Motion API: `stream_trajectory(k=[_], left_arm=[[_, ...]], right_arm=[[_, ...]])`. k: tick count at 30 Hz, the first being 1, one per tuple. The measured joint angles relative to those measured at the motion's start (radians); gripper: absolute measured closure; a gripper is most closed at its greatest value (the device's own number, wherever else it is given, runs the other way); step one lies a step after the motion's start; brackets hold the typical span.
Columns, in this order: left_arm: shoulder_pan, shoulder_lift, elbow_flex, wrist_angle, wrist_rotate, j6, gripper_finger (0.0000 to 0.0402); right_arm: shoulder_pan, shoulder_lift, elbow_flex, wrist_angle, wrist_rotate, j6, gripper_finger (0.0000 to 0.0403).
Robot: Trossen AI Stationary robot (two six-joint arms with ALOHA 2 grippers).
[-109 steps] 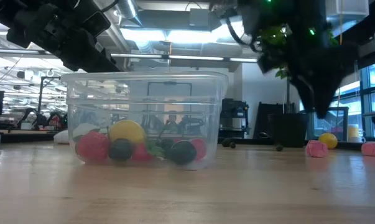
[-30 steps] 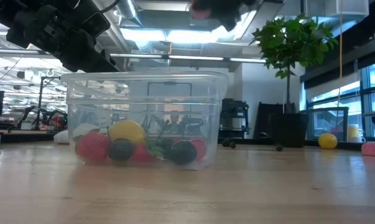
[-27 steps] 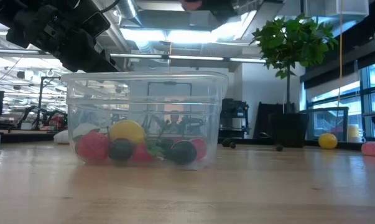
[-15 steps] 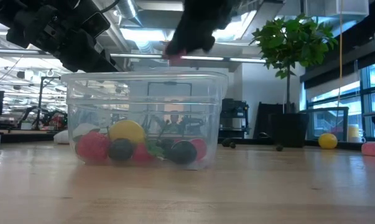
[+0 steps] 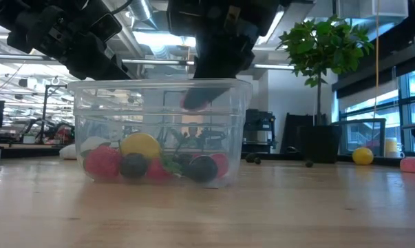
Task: Pick and placing Produce into tupperware
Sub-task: Put the left peach into the transparent bin, then put the bottom blueberry into the transparent bin
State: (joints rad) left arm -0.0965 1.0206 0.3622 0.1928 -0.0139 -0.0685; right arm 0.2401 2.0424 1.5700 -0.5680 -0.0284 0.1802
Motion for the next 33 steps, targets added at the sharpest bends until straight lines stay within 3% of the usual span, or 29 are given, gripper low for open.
stream_trajectory(k=[9, 23, 31, 33], left_arm=[[0.000, 0.000, 0.000, 0.000, 0.000, 0.000, 0.0280], [0.000, 0.000, 0.000, 0.000, 0.000, 0.000, 0.0280], [0.000, 0.000, 0.000, -0.001, 0.000, -0.004, 0.0280], [0.000, 0.000, 0.000, -0.001, 0.000, -0.004, 0.0280]], right_arm=[[0.000, 0.000, 0.000, -0.002, 0.000, 0.003, 0.0312], [0.000, -0.013, -0.001, -0.073, 0.000, -0.002, 0.0176], [-0.015, -0.203, -0.001, -0.240, 0.017, -0.125, 0.0158], [-0.014, -0.264, -0.003, -0.307, 0.072, -0.136, 0.0157]])
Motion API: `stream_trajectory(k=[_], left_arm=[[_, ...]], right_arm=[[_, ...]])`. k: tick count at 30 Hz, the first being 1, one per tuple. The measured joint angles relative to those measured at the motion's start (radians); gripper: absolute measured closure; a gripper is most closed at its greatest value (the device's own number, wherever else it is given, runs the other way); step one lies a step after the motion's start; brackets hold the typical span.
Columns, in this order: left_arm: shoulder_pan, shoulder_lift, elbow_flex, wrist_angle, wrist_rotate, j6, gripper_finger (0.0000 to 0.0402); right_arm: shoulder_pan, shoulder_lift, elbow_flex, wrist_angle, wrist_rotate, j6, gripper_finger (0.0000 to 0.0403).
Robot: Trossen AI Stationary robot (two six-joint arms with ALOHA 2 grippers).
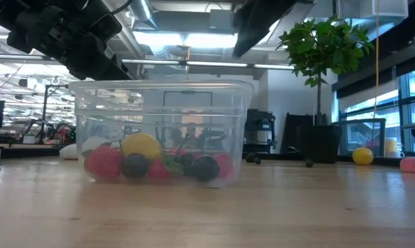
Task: Pick and placing Produce into tupperware
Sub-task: Put the bottom blueberry into the transparent bin
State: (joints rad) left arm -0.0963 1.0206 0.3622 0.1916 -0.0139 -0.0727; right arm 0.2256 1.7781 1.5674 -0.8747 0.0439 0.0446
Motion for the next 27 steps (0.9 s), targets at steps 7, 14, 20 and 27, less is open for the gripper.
stream_trajectory(k=[7, 14, 20, 27], left_arm=[[0.000, 0.000, 0.000, -0.001, 0.000, -0.003, 0.0280], [0.000, 0.000, 0.000, 0.000, 0.000, -0.003, 0.0280], [0.000, 0.000, 0.000, 0.000, 0.000, -0.003, 0.0280], [0.000, 0.000, 0.000, 0.000, 0.000, -0.003, 0.0280]], right_arm=[[-0.033, -0.234, -0.130, -0.054, 0.112, -0.046, 0.0157], [-0.190, -0.445, -0.424, 0.027, 0.187, 0.248, 0.0157], [-0.339, -0.481, -0.645, 0.088, 0.219, 0.554, 0.0157], [-0.406, -0.447, -0.802, 0.180, 0.217, 0.630, 0.0157]])
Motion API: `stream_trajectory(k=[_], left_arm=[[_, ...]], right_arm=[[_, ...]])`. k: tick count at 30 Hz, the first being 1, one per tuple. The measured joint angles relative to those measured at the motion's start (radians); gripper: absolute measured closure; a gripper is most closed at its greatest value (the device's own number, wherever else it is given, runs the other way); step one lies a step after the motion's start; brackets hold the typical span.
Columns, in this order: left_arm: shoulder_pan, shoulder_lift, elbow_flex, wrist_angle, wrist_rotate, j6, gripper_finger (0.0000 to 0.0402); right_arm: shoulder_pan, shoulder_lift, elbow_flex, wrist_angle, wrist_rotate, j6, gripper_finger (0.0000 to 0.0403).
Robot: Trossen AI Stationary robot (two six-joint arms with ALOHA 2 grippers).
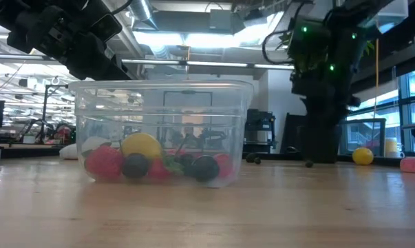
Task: Pick and placing Produce into tupperware
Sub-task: Put the bottom blueberry into the transparent bin
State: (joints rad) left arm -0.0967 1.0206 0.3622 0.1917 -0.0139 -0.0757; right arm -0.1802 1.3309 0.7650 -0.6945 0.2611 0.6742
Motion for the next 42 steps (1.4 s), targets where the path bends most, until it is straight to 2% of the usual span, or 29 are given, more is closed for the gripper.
stream_trajectory(k=[4, 9, 16, 21, 28, 33, 42], left_arm=[[0.000, 0.000, 0.000, 0.000, 0.000, 0.000, 0.0280], [0.000, 0.000, 0.000, 0.000, 0.000, 0.000, 0.0280], [0.000, 0.000, 0.000, 0.000, 0.000, 0.000, 0.0280], [0.000, 0.000, 0.000, 0.000, 0.000, 0.000, 0.0280], [0.000, 0.000, 0.000, 0.000, 0.000, 0.000, 0.0280], [0.000, 0.000, 0.000, 0.000, 0.000, 0.000, 0.0280], [0.000, 0.000, 0.000, 0.000, 0.000, 0.000, 0.0280]], right_arm=[[-0.001, 0.025, -0.027, 0.079, 0.000, -0.048, 0.0157], [-0.001, 0.061, -0.033, 0.181, -0.002, -0.029, 0.0157], [0.017, 0.163, -0.033, 0.180, -0.004, 0.002, 0.0157], [0.043, 0.237, -0.033, 0.190, -0.050, 0.026, 0.0157], [0.054, 0.281, -0.027, 0.202, -0.044, 0.032, 0.0160], [0.054, 0.269, -0.030, 0.213, -0.049, 0.032, 0.0194], [0.054, 0.269, -0.030, 0.220, -0.054, 0.028, 0.0296]])
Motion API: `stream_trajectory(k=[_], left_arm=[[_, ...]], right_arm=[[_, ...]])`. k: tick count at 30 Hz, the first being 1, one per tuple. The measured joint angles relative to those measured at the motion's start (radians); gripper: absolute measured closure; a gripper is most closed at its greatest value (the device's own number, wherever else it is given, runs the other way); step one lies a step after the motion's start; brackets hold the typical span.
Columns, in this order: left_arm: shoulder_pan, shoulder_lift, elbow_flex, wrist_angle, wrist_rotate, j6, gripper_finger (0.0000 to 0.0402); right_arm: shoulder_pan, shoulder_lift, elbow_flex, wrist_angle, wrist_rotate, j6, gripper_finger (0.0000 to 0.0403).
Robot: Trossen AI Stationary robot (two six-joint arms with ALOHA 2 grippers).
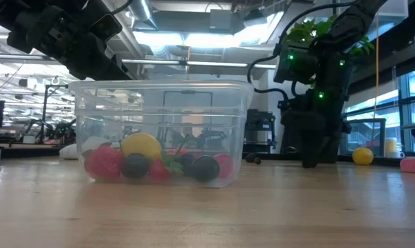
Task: Pick and placing Produce into tupperware
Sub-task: Put the bottom blueberry into the transparent bin
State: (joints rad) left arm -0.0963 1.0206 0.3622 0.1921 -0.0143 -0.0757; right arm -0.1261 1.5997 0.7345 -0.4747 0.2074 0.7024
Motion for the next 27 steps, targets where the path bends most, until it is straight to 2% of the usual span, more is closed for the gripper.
stream_trajectory(k=[6, 13, 18, 23, 27], left_arm=[[0.000, 0.000, 0.000, 0.000, 0.000, 0.000, 0.0280], [0.000, 0.000, 0.000, 0.000, 0.000, 0.000, 0.0280], [0.000, 0.000, 0.000, 0.000, 0.000, 0.000, 0.0280], [0.000, 0.000, 0.000, 0.000, 0.000, 0.000, 0.0280], [0.000, 0.000, 0.000, 0.000, 0.000, 0.000, 0.0280]], right_arm=[[0.000, 0.000, 0.000, -0.001, 0.001, -0.011, 0.0345], [0.015, 0.004, 0.031, -0.010, -0.034, -0.033, 0.0342], [0.066, 0.005, 0.153, 0.051, -0.186, -0.093, 0.0344], [0.146, 0.006, 0.290, 0.170, -0.180, -0.202, 0.0345], [0.219, 0.033, 0.405, 0.179, -0.180, -0.317, 0.0345]])
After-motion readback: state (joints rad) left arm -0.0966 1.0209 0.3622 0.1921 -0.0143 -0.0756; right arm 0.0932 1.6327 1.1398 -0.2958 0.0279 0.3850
